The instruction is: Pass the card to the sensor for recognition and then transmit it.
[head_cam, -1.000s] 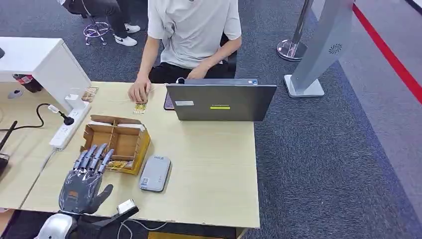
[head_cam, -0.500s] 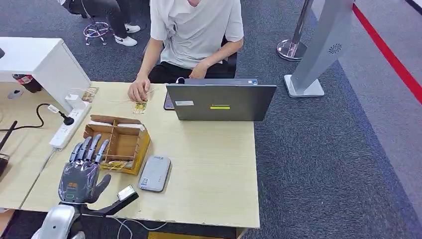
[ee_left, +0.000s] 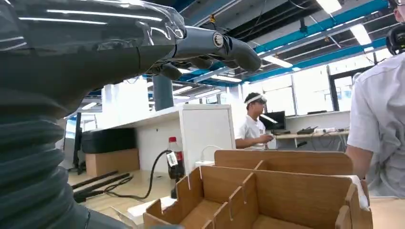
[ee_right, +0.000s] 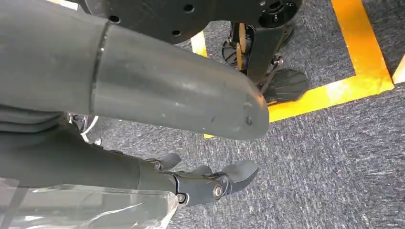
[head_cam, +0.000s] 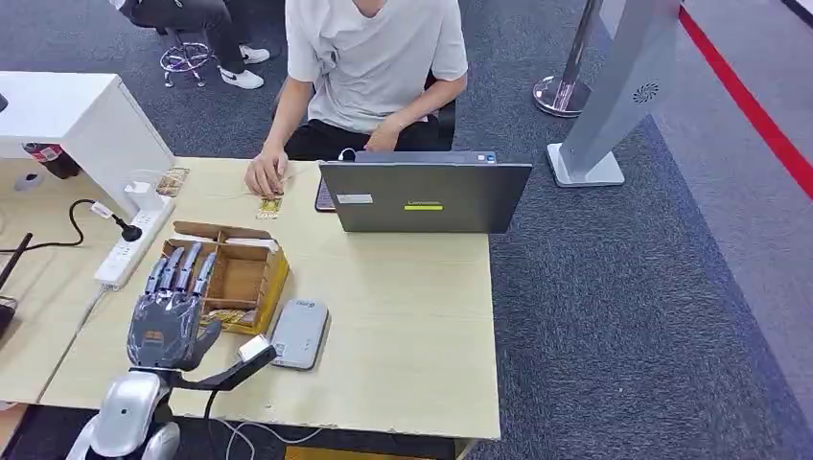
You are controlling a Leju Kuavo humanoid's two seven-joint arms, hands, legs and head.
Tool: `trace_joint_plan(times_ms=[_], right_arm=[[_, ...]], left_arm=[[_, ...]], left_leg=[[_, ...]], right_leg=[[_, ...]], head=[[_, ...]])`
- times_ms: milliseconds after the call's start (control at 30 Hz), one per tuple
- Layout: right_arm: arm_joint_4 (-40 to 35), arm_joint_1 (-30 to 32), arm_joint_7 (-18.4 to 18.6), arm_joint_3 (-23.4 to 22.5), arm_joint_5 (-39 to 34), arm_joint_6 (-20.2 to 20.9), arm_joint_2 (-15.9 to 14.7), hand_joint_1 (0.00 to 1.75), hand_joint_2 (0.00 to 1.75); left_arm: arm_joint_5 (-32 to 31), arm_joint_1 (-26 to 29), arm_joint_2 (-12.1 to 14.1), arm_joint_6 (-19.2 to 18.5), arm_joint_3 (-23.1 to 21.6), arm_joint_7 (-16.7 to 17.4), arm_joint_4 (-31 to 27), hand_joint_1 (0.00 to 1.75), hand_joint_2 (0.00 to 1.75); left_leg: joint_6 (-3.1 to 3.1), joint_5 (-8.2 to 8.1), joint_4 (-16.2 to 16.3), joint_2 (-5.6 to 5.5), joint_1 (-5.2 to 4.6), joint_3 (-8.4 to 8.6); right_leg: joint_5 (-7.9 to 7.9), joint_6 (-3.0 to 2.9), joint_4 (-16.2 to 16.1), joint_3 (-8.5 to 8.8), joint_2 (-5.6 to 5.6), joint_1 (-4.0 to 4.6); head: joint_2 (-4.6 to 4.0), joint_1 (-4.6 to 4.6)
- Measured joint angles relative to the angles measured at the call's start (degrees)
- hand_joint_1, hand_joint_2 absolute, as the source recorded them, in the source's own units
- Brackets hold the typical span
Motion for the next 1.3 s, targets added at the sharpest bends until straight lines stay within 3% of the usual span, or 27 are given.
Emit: trace_joint_plan(times_ms=[300, 667, 967, 1033, 1167, 1200, 1300], right_arm=[[0.0, 0.0, 0.0, 0.0, 0.1, 0.1, 0.0, 0.0, 0.0], [0.0, 0.0, -0.3, 0.0, 0.6, 0.0, 0.0, 0.0, 0.0], [0.0, -0.1, -0.3, 0.0, 0.7, 0.0, 0.0, 0.0, 0.0], [0.0, -0.1, -0.4, 0.0, 0.8, 0.0, 0.0, 0.0, 0.0], [0.0, -0.1, -0.3, 0.0, 0.8, 0.2, 0.0, 0.0, 0.0], [0.0, -0.1, -0.3, 0.0, 0.9, 0.2, 0.0, 0.0, 0.0], [0.0, -0.1, -0.3, 0.0, 1.0, 0.3, 0.0, 0.0, 0.0]], left_arm=[[0.3, -0.2, -0.1, 0.9, -0.1, -0.2, 1.4, 0.0, 1.75], [-0.9, 2.8, -0.9, 15.8, -0.5, -3.9, -1.5, 0.0, 1.75], [-1.1, 3.6, -1.4, 16.8, -0.5, -4.4, -2.7, 0.0, 1.75], [-2.0, 3.8, -1.4, 15.5, -0.5, -4.6, -2.7, 0.0, 1.75], [-1.5, 4.1, 0.8, 1.3, -2.7, -3.6, -2.6, 0.0, 1.75], [-1.2, 4.2, 1.6, -0.6, -3.2, -3.4, -2.6, 0.0, 1.75], [-0.3, 4.3, 3.5, -2.4, -3.9, -3.2, -2.1, 0.0, 1.75]], left_leg=[[0.0, 0.0, 0.0, -0.01, 0.0, -0.01], [0.0, 0.0, 0.0, -0.01, 0.0, -0.02], [0.0, 0.0, 0.0, -0.01, 0.0, -0.01], [0.0, 0.0, 0.0, -0.01, 0.0, -0.01], [0.0, 0.0, 0.0, -0.01, 0.0, -0.02], [0.0, 0.0, 0.0, 0.0, 0.0, -0.02], [0.0, 0.0, 0.0, -0.02, 0.01, -0.02]], right_leg=[[0.0, 0.0, 0.0, 0.0, -0.01, 0.0], [0.0, 0.0, 0.0, 0.0, -0.01, 0.0], [0.0, 0.0, 0.0, 0.01, -0.01, 0.0], [0.0, 0.0, 0.0, 0.01, -0.01, 0.0], [0.0, 0.0, 0.0, 0.0, 0.0, 0.0], [0.0, 0.0, 0.0, -0.01, 0.0, 0.0], [0.0, 0.0, 0.0, -0.02, -0.01, 0.0]], head=[[0.0, 0.0], [0.0, 0.0], [0.0, 0.0], [0.0, -0.02], [0.0, -0.02], [0.0, 0.0], [0.0, 0.0]])
